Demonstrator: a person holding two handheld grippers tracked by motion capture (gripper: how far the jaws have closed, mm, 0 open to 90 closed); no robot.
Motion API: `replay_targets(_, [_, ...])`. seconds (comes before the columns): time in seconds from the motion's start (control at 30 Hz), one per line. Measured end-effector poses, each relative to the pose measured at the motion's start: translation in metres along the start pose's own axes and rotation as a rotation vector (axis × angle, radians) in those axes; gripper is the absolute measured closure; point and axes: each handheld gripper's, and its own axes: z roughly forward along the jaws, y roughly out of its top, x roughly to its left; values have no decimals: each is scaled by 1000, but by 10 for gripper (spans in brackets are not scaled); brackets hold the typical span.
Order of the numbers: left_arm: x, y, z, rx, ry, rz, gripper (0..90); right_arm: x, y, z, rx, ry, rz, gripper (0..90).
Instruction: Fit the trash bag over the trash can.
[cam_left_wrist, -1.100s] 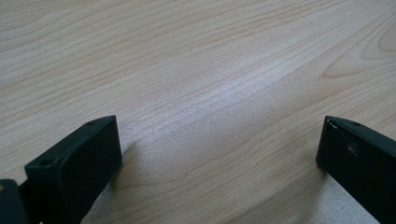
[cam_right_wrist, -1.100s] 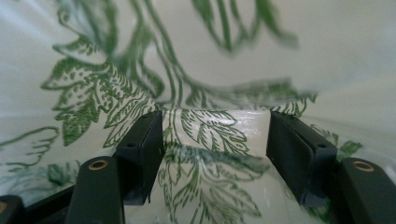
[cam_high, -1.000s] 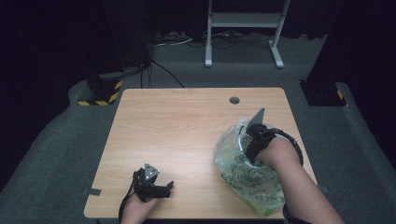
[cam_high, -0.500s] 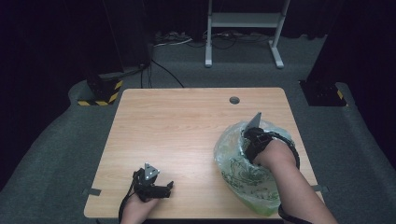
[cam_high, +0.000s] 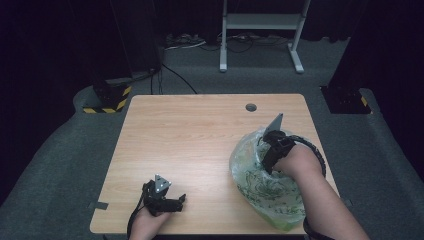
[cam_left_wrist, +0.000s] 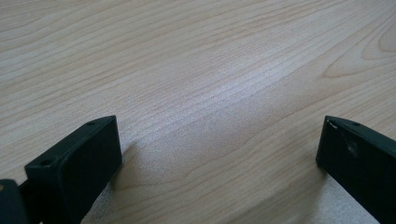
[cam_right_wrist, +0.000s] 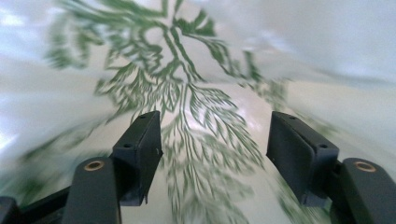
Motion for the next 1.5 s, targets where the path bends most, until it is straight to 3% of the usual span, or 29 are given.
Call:
replay_targets(0.2, [0, 0, 0, 0, 0, 0, 3, -1, 2, -37, -70, 4, 8, 414])
replay_targets(0.33, [0, 0, 0, 0, -1, 3, 3, 5, 13, -48, -132, 2, 1, 431])
replay_targets(0.53, [0, 0, 0, 0, -3, 3, 3, 10, 31, -24, -151, -5, 3, 472])
replay_targets(0.73, [0, 0, 0, 0, -4, 3, 4, 2, 31, 6, -160, 31, 24, 492])
replay_targets(0.93, [0, 0, 0, 0, -4, 3, 4, -5, 28, 18, -163, 42, 38, 456])
replay_targets(1.1, [0, 0, 0, 0, -3, 5, 4, -6, 26, 18, -166, 47, 27, 427])
replay_targets(1.27, [0, 0, 0, 0, -4, 5, 4, -7, 23, 3, -168, 66, 42, 293])
replay_targets(1.5, [0, 0, 0, 0, -4, 5, 4, -6, 13, -39, -196, 30, 44, 288])
